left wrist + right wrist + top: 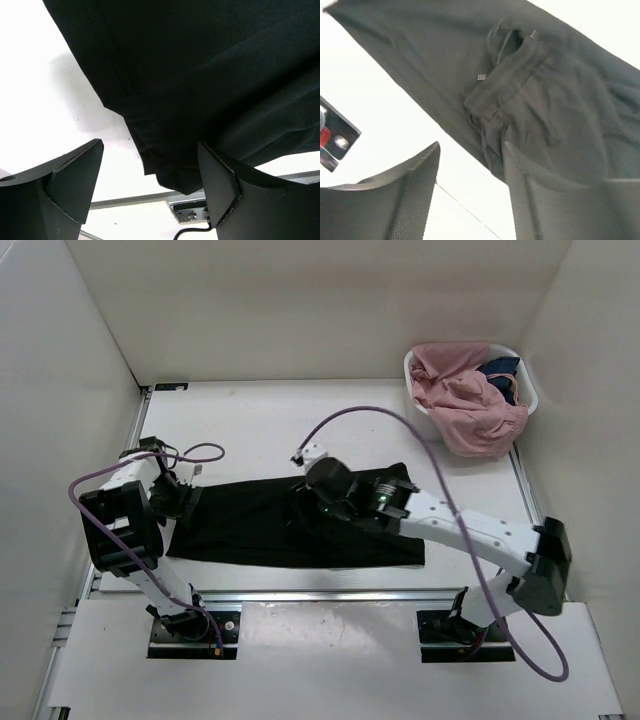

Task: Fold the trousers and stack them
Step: Fold the trousers

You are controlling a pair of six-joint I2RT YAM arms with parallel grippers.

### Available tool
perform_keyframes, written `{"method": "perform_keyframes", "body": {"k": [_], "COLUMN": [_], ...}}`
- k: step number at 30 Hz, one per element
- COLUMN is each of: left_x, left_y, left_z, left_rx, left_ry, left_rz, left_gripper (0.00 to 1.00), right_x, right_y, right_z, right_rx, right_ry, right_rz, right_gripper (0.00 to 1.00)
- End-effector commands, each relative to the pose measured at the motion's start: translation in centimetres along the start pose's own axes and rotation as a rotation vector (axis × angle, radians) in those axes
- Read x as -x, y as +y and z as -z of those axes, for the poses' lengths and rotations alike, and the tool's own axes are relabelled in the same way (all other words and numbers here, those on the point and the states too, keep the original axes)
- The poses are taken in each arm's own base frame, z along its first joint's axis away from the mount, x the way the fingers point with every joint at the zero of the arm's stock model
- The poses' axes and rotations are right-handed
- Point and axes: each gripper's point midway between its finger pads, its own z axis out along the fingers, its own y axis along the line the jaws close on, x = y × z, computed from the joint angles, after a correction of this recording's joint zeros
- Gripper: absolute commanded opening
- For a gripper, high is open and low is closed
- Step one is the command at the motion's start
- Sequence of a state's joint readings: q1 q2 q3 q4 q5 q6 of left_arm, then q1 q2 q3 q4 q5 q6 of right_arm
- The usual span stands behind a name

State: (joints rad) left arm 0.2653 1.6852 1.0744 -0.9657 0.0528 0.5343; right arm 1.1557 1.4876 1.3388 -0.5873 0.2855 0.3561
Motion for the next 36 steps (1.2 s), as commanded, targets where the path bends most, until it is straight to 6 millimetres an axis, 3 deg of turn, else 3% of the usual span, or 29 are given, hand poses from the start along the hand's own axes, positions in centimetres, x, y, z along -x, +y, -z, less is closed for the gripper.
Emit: {"method": "perform_keyframes", "body": {"k": [1,3,4,5,6,8,11,12,16,18,19,20,21,22,23,25,26,27,28,30,31,32,34,36], "left_x": [0.4,0.4,0.4,0.4,0.4,0.2,-0.2,-0.1,-0.1,-0.1,-0.1,-0.2,-0.2,-0.2,-0.2,-0.5,-0.5,-0.5,-0.5,-0.4,-0.4,-0.4,-0.4,-0.4], "left_y": [-0.1,-0.1,-0.1,-0.1,-0.1,-0.2,-0.2,-0.2,-0.2,-0.2,-0.2,-0.3,-0.3,-0.3,-0.3,-0.4,-0.4,-0.4,-0.4,-0.6,-0.6,-0.6,-0.6,-0.6], "left_z": [0.2,0.2,0.2,0.2,0.2,0.0,-0.1,0.1,0.1,0.1,0.1,-0.1,-0.1,-0.1,-0.1,-0.3,-0.3,-0.3,-0.3,-0.3,-0.3,-0.3,-0.3,-0.3], "left_rx": [-0.006,-0.006,-0.006,-0.006,-0.006,-0.011,-0.008,-0.002,-0.002,-0.002,-0.002,-0.007,-0.007,-0.007,-0.007,-0.012,-0.012,-0.012,-0.012,-0.019,-0.02,-0.02,-0.02,-0.02], "left_ry": [-0.03,-0.03,-0.03,-0.03,-0.03,-0.022,-0.01,-0.019,-0.019,-0.019,-0.019,-0.011,-0.011,-0.011,-0.011,-0.003,-0.003,-0.003,-0.003,-0.008,-0.008,-0.008,-0.008,-0.008], "left_rz": [-0.006,-0.006,-0.006,-0.006,-0.006,-0.005,-0.004,-0.005,0.004,0.004,0.004,0.005,0.005,0.005,0.005,0.005,0.005,0.005,0.005,0.005,0.005,0.005,0.005,0.005], "left_gripper": [0.87,0.87,0.87,0.87,0.87,0.87,0.87,0.87,0.87,0.87,0.87,0.87,0.87,0.87,0.87,0.87,0.87,0.87,0.87,0.87,0.87,0.87,0.87,0.87], "right_x": [0.5,-0.3,-0.3,-0.7,-1.6,-1.6,-4.1,-6.2,-8.8,-8.3,-8.0,-7.8,-6.6,-5.7,-5.1,-2.8,-1.6,-1.6,-3.4,-5.3,-6.5,-9.2,-12.4,-14.3], "right_y": [-2.7,-4.7,-4.9,-5.1,-5.0,-4.3,-3.3,-3.2,-3.3,-3.9,-4.1,-4.4,-4.6,-4.8,-5.8,-6.9,-8.5,-9.3,-11.9,-14.1,-17.0,-16.9,-19.6,-20.4], "right_z": [-0.4,-2.4,-3.3,-4.2,-5.8,-7.3,-9.8,-10.5,-12.0,-12.1,-12.0,-11.6,-10.6,-9.9,-9.2,-6.2,-4.1,-3.2,-2.9,-1.5,-1.4,-1.9,-1.3,-1.2], "right_rx": [-0.031,-0.04,-0.023,-0.013,-0.011,0.022,0.056,0.062,0.023,-0.036,-0.046,-0.059,-0.068,-0.083,-0.136,-0.188,-0.25,-0.27,-0.321,-0.326,-0.353,-0.291,-0.333,-0.326], "right_ry": [-0.051,-0.005,0.009,0.03,0.067,0.08,0.147,0.194,0.253,0.257,0.254,0.246,0.217,0.194,0.166,0.089,0.019,0.003,0.024,0.031,0.045,0.127,0.235,0.276], "right_rz": [-0.069,-0.191,-0.22,-0.23,-0.219,-0.209,-0.219,-0.239,-0.219,-0.192,-0.179,-0.177,-0.177,-0.177,-0.172,-0.184,-0.225,-0.253,-0.307,-0.416,-0.5,-0.566,-0.666,-0.675], "right_gripper": [0.55,0.31,0.23,0.08,0.0,0.0,0.0,0.0,0.0,0.0,0.03,0.14,0.3,0.59,0.7,0.89,0.94,0.97,0.99,0.99,0.99,0.99,0.99,0.99]}}
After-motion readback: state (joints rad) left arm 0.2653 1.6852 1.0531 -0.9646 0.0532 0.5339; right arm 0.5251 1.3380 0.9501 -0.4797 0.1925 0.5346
